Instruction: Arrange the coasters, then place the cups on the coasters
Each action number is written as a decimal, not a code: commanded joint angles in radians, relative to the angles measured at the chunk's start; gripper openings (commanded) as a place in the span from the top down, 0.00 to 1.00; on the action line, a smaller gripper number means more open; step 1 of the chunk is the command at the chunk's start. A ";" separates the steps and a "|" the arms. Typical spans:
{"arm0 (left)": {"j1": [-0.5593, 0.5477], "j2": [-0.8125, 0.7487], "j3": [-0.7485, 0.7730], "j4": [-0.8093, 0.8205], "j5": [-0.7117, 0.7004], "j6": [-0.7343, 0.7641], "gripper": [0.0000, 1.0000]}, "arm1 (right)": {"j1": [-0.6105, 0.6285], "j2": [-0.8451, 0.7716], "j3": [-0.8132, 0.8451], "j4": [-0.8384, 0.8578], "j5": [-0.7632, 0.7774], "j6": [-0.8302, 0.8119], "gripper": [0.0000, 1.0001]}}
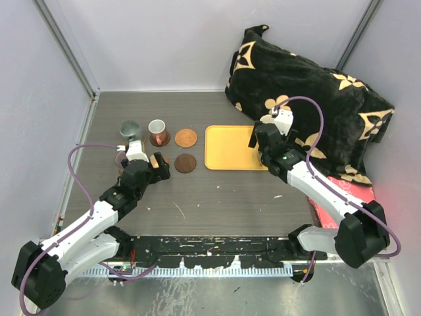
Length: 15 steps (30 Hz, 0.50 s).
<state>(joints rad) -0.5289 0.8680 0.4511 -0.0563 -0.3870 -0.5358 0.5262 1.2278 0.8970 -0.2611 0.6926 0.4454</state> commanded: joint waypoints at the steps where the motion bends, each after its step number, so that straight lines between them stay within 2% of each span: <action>1: 0.003 -0.026 -0.006 0.051 0.018 -0.014 0.02 | -0.053 0.035 0.064 0.056 -0.044 -0.064 0.00; 9: 0.003 -0.038 -0.013 0.051 0.017 -0.011 0.02 | -0.106 0.143 0.120 0.065 -0.099 -0.113 0.01; 15: 0.003 -0.048 -0.021 0.056 0.017 -0.012 0.02 | -0.149 0.199 0.140 0.084 -0.128 -0.128 0.05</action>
<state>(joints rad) -0.5289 0.8371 0.4305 -0.0540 -0.3695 -0.5396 0.4026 1.4147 0.9867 -0.2317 0.5816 0.3424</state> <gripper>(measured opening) 0.984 0.966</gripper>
